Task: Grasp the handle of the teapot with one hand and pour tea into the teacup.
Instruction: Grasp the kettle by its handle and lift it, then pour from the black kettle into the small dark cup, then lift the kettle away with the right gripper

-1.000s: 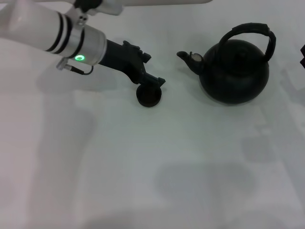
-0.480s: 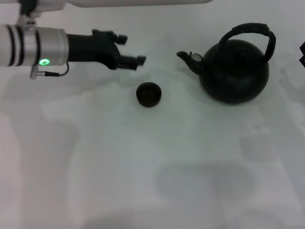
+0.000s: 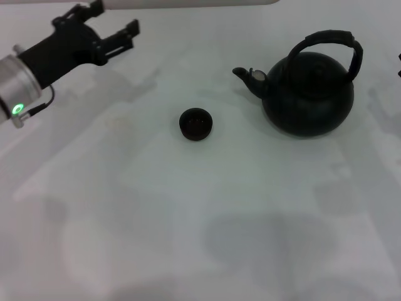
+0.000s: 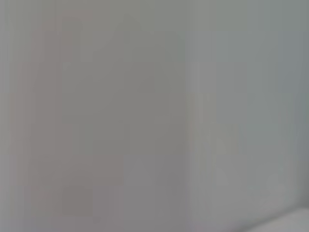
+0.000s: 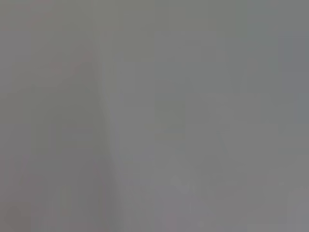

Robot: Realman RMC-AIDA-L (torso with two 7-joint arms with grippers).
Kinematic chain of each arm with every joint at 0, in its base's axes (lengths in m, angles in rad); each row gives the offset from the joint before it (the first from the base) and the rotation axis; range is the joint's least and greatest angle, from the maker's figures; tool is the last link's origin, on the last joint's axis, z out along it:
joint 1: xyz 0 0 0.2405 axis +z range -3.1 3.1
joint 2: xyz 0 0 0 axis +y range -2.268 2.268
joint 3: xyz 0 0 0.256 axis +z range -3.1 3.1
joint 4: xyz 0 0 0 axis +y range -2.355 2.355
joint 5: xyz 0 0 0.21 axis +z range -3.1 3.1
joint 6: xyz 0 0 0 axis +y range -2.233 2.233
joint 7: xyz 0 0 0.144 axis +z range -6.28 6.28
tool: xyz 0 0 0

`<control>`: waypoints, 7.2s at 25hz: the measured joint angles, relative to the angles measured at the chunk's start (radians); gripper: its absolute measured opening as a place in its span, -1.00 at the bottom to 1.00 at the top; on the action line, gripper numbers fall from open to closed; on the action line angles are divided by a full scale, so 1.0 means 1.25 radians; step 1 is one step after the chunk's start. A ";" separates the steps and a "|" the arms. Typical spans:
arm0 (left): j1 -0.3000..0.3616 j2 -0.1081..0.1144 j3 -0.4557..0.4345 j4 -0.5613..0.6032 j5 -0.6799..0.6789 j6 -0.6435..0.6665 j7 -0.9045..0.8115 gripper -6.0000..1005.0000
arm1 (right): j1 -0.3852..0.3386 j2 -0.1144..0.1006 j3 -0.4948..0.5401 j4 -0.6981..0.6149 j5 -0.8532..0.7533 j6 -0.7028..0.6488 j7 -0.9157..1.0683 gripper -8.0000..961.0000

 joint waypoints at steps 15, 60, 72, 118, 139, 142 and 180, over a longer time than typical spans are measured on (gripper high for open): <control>0.182 -0.004 -0.009 0.267 -0.390 -0.017 0.401 0.76 | 0.007 -0.001 -0.106 0.006 -0.023 -0.043 0.086 0.79; 0.217 -0.008 -0.006 0.305 -0.416 -0.076 0.407 0.76 | 0.099 0.002 -0.090 -0.025 -0.023 0.176 0.085 0.02; 0.225 -0.008 -0.005 0.311 -0.414 -0.075 0.407 0.76 | 0.106 0.002 -0.084 -0.038 -0.027 0.173 0.082 -0.56; 0.264 -0.007 -0.003 0.325 -0.403 -0.069 0.406 0.75 | 0.198 0.001 -0.081 -0.076 -0.119 0.128 -0.213 -0.66; 0.257 -0.008 -0.006 0.327 -0.404 -0.069 0.402 0.75 | 0.209 0.003 -0.079 -0.075 -0.123 0.127 -0.319 -0.69; 0.257 -0.008 -0.006 0.327 -0.403 -0.069 0.401 0.75 | 0.209 0.003 -0.079 -0.075 -0.123 0.129 -0.341 -0.69; 0.259 -0.004 -0.006 0.344 -0.403 -0.064 0.393 0.75 | 0.209 0.005 -0.080 -0.097 -0.135 0.143 -0.560 -0.74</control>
